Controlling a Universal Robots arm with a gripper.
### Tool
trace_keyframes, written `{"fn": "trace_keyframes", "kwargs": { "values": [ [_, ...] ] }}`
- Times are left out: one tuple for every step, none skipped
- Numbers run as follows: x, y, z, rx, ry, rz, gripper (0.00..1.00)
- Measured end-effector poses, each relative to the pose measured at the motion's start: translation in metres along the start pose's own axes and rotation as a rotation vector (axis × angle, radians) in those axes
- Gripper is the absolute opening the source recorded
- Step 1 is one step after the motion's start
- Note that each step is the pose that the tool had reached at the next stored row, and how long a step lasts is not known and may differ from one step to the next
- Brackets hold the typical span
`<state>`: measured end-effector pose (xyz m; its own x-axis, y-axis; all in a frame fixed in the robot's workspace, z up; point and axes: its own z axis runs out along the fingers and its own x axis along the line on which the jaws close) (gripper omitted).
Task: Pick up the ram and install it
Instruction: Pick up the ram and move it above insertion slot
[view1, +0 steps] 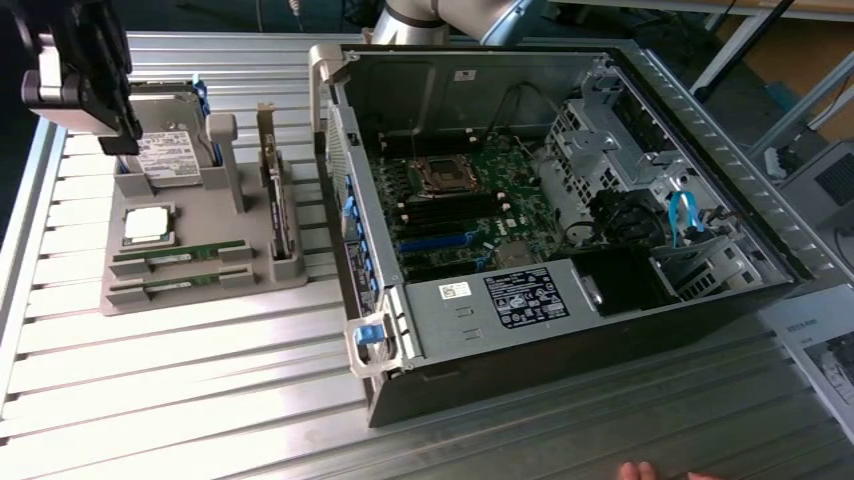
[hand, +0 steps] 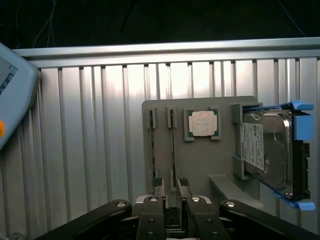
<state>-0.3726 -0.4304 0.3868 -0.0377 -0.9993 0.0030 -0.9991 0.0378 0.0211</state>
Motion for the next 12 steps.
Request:
{"fn": "trace_keyframes", "kwargs": {
  "values": [
    [0.0011,0.0,0.0,0.0001,0.0,0.0,0.24],
    [0.002,0.0,0.0,0.0,0.0,0.0,0.24],
    [0.002,0.0,0.0,0.0,0.0,0.0,0.24],
    [0.002,0.0,0.0,0.0,0.0,0.0,0.24],
    [0.002,0.0,0.0,0.0001,-0.0001,0.0,0.24],
    [0.002,0.0,0.0001,0.0001,-0.0001,0.0,0.24],
    [0.0021,0.0,0.0002,0.0,0.0,0.0,0.24],
    [0.0021,0.0,0.0011,0.0001,-0.0001,0.0,0.24],
    [0.0021,0.0,0.0026,0.0003,-0.0002,0.0,0.24],
    [0.0021,-0.0001,0.0056,0.0002,-0.0001,0.0,0.24],
    [0.0021,-0.0002,0.0074,0.0002,-0.0001,0.0,0.24],
    [0.0021,-0.0002,0.0088,0.0003,-0.0001,0.0,0.24]
  ]
}}
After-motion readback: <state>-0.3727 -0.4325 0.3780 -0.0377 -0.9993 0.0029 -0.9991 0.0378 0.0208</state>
